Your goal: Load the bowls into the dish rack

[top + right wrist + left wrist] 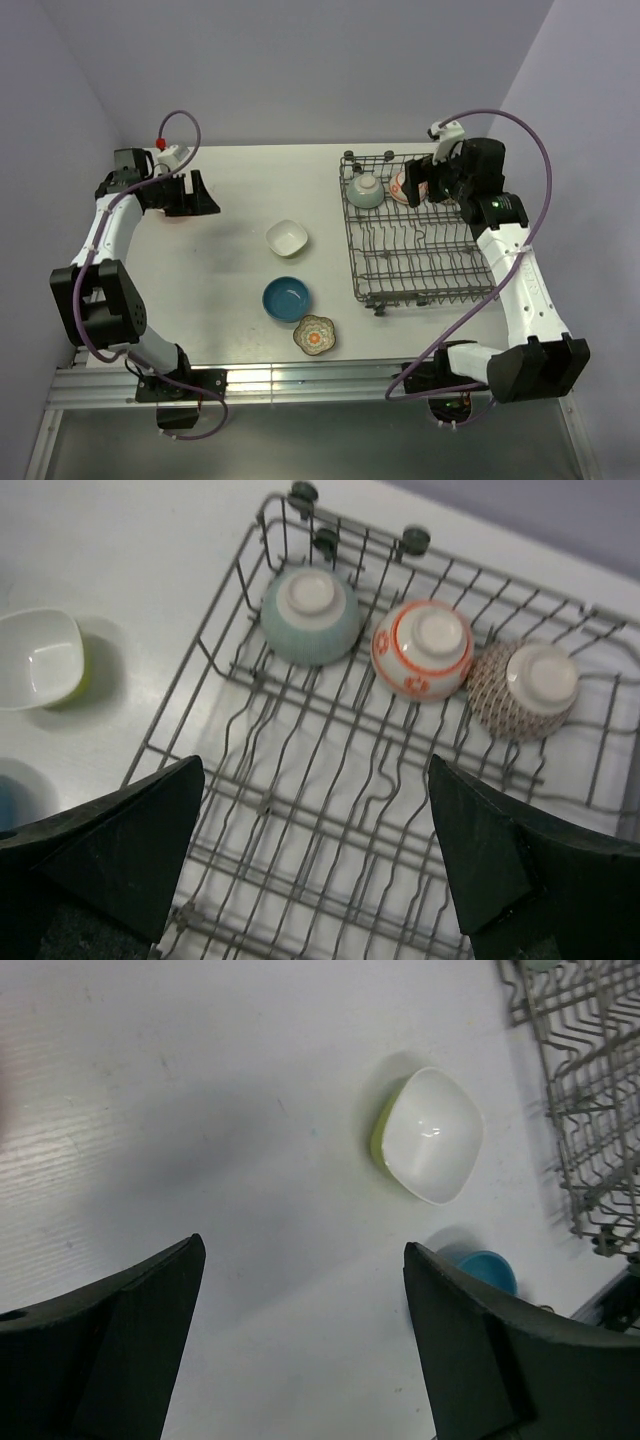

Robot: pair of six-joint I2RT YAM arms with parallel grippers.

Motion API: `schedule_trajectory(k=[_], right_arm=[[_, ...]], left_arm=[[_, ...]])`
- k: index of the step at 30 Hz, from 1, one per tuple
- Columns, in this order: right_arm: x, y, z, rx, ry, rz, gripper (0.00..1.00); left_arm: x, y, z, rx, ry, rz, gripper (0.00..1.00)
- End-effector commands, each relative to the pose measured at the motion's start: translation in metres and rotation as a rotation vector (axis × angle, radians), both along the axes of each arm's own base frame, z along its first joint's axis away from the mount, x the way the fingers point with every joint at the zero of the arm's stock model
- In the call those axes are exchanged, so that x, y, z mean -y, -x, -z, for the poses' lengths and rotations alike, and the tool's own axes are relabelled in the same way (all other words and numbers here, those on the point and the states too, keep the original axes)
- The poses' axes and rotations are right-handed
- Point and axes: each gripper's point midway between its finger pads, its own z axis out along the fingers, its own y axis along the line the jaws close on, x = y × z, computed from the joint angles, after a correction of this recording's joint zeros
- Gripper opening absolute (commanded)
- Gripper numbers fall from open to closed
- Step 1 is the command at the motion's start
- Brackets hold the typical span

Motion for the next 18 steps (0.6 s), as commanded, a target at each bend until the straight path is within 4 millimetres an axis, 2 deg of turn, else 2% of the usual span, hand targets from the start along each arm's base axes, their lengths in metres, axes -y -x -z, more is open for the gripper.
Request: schedule_trajectory(k=[1, 2, 3, 8, 11, 12, 14, 15, 17, 18], right_arm=[[0.006, 0.013, 0.020, -0.086, -0.101, 0.034, 1.00], [0.007, 0.016, 0.024, -0.103, -0.108, 0.038, 1.00], [0.018, 0.017, 0.023, -0.106, -0.121, 0.076, 1.00], [0.023, 0.022, 0.022, -0.089, -0.143, 0.097, 1.00], [0.015, 0.024, 0.028, -0.141, -0.204, 0.090, 1.00], [0.014, 0.024, 0.027, -0.149, -0.221, 0.099, 1.00], [0.016, 0.023, 0.027, -0.155, -0.229, 0.115, 1.00], [0.016, 0.023, 0.026, -0.151, -0.231, 0.119, 1.00], [0.017, 0.023, 0.023, -0.144, -0.232, 0.127, 1.00], [0.016, 0.023, 0.020, -0.140, -0.240, 0.129, 1.00]], left_arm=[[-0.026, -0.025, -0.014, 0.087, -0.113, -0.090, 0.85], [-0.032, -0.032, -0.019, 0.102, -0.131, -0.108, 0.85], [-0.038, -0.038, -0.013, 0.087, -0.144, -0.128, 0.84], [-0.079, -0.073, -0.010, 0.091, -0.225, -0.245, 0.83], [-0.116, -0.085, 0.002, 0.068, -0.264, -0.340, 0.83], [-0.125, -0.087, 0.016, 0.029, -0.267, -0.354, 0.83], [-0.151, -0.090, 0.019, 0.004, -0.256, -0.415, 0.80], [-0.166, -0.089, 0.031, -0.028, -0.242, -0.440, 0.80], [-0.179, -0.093, 0.035, -0.038, -0.251, -0.456, 0.77], [-0.187, -0.095, 0.048, -0.063, -0.260, -0.464, 0.76]])
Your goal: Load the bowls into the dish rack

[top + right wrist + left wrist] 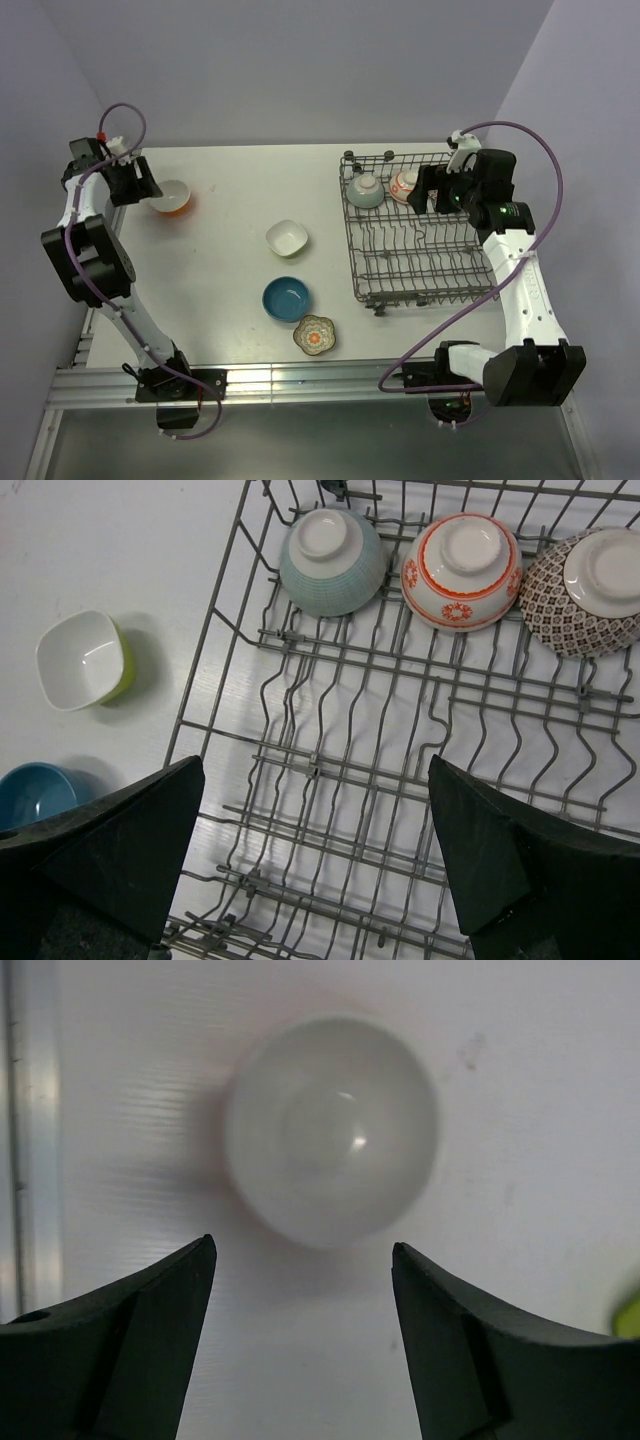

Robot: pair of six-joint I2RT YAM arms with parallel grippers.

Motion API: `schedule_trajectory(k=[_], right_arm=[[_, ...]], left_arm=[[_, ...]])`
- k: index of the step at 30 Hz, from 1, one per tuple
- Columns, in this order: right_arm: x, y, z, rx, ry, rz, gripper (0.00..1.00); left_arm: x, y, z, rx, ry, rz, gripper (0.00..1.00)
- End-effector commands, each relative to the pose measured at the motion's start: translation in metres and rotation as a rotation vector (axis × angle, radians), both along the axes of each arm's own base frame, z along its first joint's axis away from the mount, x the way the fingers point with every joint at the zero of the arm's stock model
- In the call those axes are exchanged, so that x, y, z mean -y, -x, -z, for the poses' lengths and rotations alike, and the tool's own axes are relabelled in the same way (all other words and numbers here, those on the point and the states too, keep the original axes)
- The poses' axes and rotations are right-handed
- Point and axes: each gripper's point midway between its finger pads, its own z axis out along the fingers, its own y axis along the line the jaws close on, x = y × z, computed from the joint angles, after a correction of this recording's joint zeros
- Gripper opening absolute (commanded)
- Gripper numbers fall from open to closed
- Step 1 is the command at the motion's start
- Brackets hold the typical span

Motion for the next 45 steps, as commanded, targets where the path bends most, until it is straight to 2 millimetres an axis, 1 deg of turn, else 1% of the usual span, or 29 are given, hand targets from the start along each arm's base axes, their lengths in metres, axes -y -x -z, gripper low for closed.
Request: schedule_trajectory(k=[1, 6, 8, 11, 14, 16, 19, 20, 21, 22, 24, 25, 26, 27, 28, 29, 30, 31, 33, 34, 35, 37, 38, 39, 40, 41, 42, 43, 45], right_arm=[[-0.001, -0.001, -0.020, 0.045, -0.037, 0.019, 1.00], [0.003, 0.002, -0.019, 0.032, -0.035, 0.042, 1.00], [0.004, 0.003, -0.019, 0.036, -0.036, 0.048, 1.00], [0.006, 0.003, -0.018, 0.035, -0.045, 0.057, 1.00], [0.007, 0.000, -0.021, 0.041, -0.047, 0.061, 1.00], [0.009, -0.003, -0.023, 0.053, -0.047, 0.066, 1.00], [0.009, -0.009, -0.028, 0.059, -0.078, 0.074, 1.00], [0.005, -0.010, -0.030, 0.060, -0.100, 0.065, 1.00], [0.003, -0.011, -0.032, 0.062, -0.114, 0.057, 1.00], [0.000, -0.013, -0.033, 0.060, -0.135, 0.052, 1.00], [-0.006, -0.014, -0.042, 0.070, -0.173, 0.038, 0.99], [-0.009, -0.014, -0.052, 0.095, -0.208, 0.038, 0.98], [-0.016, -0.011, -0.055, 0.105, -0.240, 0.011, 0.98], [-0.019, -0.010, -0.060, 0.122, -0.263, 0.001, 0.98], [-0.024, -0.010, -0.072, 0.153, -0.305, -0.008, 0.98], [-0.029, -0.010, -0.077, 0.154, -0.331, -0.024, 0.98], [-0.036, -0.007, -0.081, 0.145, -0.362, -0.057, 0.98], [-0.039, -0.010, -0.082, 0.122, -0.404, -0.055, 0.98], [-0.046, -0.011, -0.087, 0.121, -0.442, -0.085, 0.98], [-0.049, -0.011, -0.089, 0.115, -0.463, -0.090, 0.99], [-0.053, -0.010, -0.093, 0.115, -0.474, -0.109, 0.99], [-0.066, -0.004, -0.097, 0.078, -0.527, -0.180, 1.00], [-0.071, -0.002, -0.102, 0.076, -0.544, -0.210, 1.00], [-0.077, 0.001, -0.104, 0.057, -0.569, -0.247, 1.00], [-0.081, 0.003, -0.107, 0.052, -0.578, -0.269, 1.00], [-0.084, 0.002, -0.111, 0.056, -0.583, -0.285, 1.00], [-0.088, 0.001, -0.110, 0.043, -0.594, -0.298, 1.00], [-0.091, 0.001, -0.112, 0.045, -0.597, -0.316, 1.00], [-0.098, -0.001, -0.110, 0.025, -0.608, -0.337, 1.00]], left_arm=[[-0.031, -0.010, 0.004, -0.006, -0.036, -0.056, 0.75], [-0.032, -0.020, 0.034, -0.035, -0.002, -0.059, 0.70], [-0.031, -0.024, 0.041, -0.038, 0.016, -0.060, 0.67], [-0.030, -0.030, 0.058, -0.062, 0.063, -0.086, 0.61], [-0.028, -0.038, 0.061, -0.051, 0.101, -0.099, 0.54], [-0.025, -0.042, 0.061, -0.038, 0.123, -0.104, 0.46], [-0.016, -0.042, 0.058, -0.024, 0.162, -0.091, 0.34], [-0.013, -0.043, 0.053, -0.010, 0.173, -0.081, 0.30], [-0.010, -0.043, 0.049, -0.002, 0.186, -0.077, 0.21], [-0.006, -0.041, 0.048, 0.000, 0.201, -0.072, 0.16], [0.007, -0.044, 0.022, 0.069, 0.259, -0.036, 0.05], [0.018, -0.037, 0.021, 0.078, 0.301, -0.015, 0.02], [0.021, -0.042, -0.010, 0.179, 0.302, 0.012, 0.00], [0.037, -0.039, -0.027, 0.211, 0.395, 0.042, 0.00], [0.048, -0.031, -0.029, 0.216, 0.448, 0.055, 0.00], [0.056, -0.028, -0.053, 0.272, 0.473, 0.081, 0.00], [0.068, -0.029, -0.070, 0.308, 0.523, 0.100, 0.00], [0.083, -0.021, -0.086, 0.333, 0.556, 0.145, 0.00], [0.116, -0.016, -0.104, 0.366, 0.606, 0.211, 0.00], [0.130, -0.012, -0.119, 0.393, 0.612, 0.240, 0.00], [0.156, -0.009, -0.125, 0.381, 0.647, 0.275, 0.00], [0.183, -0.008, -0.141, 0.422, 0.654, 0.310, 0.00], [0.214, -0.004, -0.147, 0.405, 0.698, 0.347, 0.00], [0.230, -0.005, -0.158, 0.442, 0.712, 0.391, 0.00], [0.244, -0.006, -0.159, 0.437, 0.730, 0.407, 0.00], [0.274, 0.000, -0.163, 0.414, 0.763, 0.455, 0.00], [0.290, 0.002, -0.168, 0.416, 0.781, 0.485, 0.00], [0.313, 0.005, -0.168, 0.407, 0.815, 0.522, 0.00], [0.333, 0.007, -0.170, 0.389, 0.856, 0.547, 0.00]])
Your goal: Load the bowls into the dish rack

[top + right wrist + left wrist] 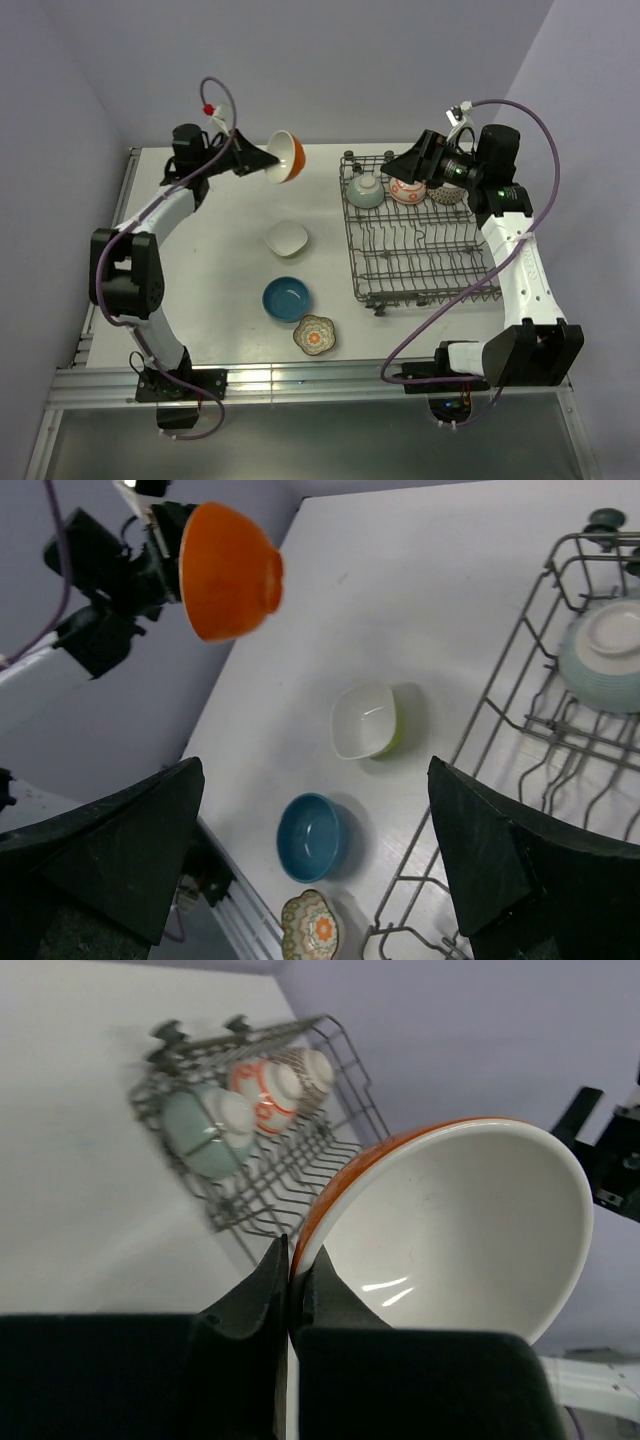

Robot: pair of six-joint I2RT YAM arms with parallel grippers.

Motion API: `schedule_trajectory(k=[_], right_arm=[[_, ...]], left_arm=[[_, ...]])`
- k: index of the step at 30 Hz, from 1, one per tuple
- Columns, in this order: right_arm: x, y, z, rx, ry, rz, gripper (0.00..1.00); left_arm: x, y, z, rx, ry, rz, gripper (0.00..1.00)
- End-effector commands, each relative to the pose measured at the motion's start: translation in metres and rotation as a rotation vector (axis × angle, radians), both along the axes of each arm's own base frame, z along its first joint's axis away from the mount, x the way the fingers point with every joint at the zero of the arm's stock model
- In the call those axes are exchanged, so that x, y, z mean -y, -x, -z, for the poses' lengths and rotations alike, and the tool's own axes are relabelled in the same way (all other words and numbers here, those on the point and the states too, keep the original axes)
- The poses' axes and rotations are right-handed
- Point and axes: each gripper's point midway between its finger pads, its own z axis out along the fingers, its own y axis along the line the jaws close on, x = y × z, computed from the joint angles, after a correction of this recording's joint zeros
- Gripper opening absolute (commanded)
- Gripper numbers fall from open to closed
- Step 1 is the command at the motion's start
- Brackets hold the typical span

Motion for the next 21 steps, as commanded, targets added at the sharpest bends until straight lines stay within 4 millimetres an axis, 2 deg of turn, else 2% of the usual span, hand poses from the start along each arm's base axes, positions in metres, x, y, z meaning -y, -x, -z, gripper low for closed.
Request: schedule_trajectory(k=[1, 2, 3, 4, 5, 6, 8, 9, 13, 15, 21], right_arm=[[-0.020, 0.004, -0.029, 0.062, -0.048, -0.111, 1.00], [-0.023, 0.003, -0.028, 0.064, -0.041, -0.121, 1.00], [-0.035, 0.004, -0.021, 0.051, -0.022, -0.157, 1.00], [-0.039, 0.002, -0.022, 0.056, -0.011, -0.161, 1.00], [-0.043, -0.001, -0.019, 0.051, -0.002, -0.159, 1.00], [-0.048, -0.006, -0.013, 0.032, 0.001, -0.159, 1.00], [-0.060, -0.008, -0.014, 0.025, 0.002, -0.175, 1.00], [-0.065, -0.012, -0.011, 0.005, -0.008, -0.179, 1.00], [-0.081, -0.022, -0.016, 0.024, 0.012, -0.182, 1.00], [-0.092, -0.026, -0.012, 0.022, 0.034, -0.184, 1.00], [-0.125, -0.025, -0.003, -0.003, 0.047, -0.239, 1.00]], left_arm=[[0.035, -0.002, -0.029, 0.053, 0.123, 0.077, 0.00], [0.047, 0.003, -0.030, 0.018, 0.161, 0.107, 0.00], [0.054, 0.004, -0.022, -0.004, 0.182, 0.121, 0.00], [0.058, 0.006, -0.023, -0.009, 0.204, 0.130, 0.00], [0.065, 0.010, -0.031, 0.009, 0.245, 0.148, 0.00], [0.068, 0.011, -0.024, -0.011, 0.259, 0.150, 0.00], [0.074, 0.016, -0.029, -0.008, 0.303, 0.162, 0.00], [0.076, 0.018, -0.024, -0.021, 0.312, 0.163, 0.00], [0.085, 0.024, -0.014, -0.057, 0.320, 0.167, 0.00], [0.088, 0.028, -0.008, -0.071, 0.321, 0.171, 0.00], [0.099, 0.038, 0.002, -0.086, 0.310, 0.181, 0.00]])
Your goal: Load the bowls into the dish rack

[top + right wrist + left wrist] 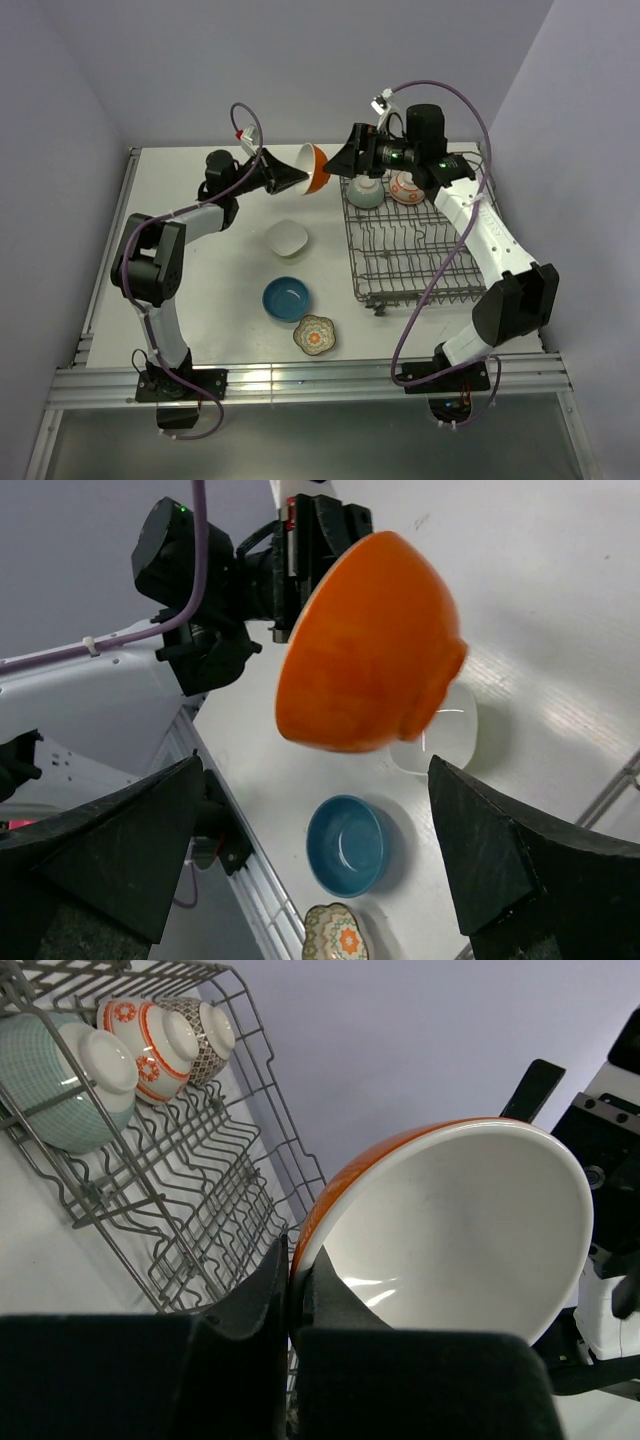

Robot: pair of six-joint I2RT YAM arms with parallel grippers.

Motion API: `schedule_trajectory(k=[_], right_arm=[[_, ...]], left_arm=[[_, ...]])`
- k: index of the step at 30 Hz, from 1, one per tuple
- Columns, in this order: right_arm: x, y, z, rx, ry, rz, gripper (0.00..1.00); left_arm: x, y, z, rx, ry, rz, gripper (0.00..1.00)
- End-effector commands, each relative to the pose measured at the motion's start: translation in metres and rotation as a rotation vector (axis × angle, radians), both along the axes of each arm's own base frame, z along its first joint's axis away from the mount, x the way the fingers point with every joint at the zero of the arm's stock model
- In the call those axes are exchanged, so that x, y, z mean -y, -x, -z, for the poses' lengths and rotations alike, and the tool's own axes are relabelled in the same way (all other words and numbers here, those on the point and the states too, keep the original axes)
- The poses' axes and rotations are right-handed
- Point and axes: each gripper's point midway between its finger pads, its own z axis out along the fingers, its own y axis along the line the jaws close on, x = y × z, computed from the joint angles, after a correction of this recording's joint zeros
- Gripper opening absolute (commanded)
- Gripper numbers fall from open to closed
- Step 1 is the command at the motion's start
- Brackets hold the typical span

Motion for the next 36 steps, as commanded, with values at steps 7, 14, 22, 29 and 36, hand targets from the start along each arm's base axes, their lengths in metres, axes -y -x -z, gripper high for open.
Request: schedule_trajectory(k=[7, 14, 22, 29, 36], right_arm=[[-0.026, -0.008, 0.001, 0.014, 0.026, 0.002, 1.00], [-0.018, -0.016, 0.003, 0.034, 0.066, 0.070, 1.00], [-0.024, -0.015, 0.017, -0.014, 0.052, 0.044, 1.00], [-0.032, -0.015, 0.017, -0.047, 0.019, 0.008, 1.00], [-0.032, -0.013, 0.023, -0.052, 0.021, 0.005, 0.87]], left_arm=[[0.013, 0.013, -0.024, 0.095, 0.034, 0.018, 0.00], [0.012, 0.015, -0.023, 0.098, 0.030, 0.017, 0.00], [0.016, 0.016, -0.026, 0.108, 0.031, 0.031, 0.00], [0.025, 0.020, -0.021, 0.102, 0.012, 0.046, 0.00], [0.027, 0.019, -0.017, 0.096, 0.002, 0.047, 0.00]])
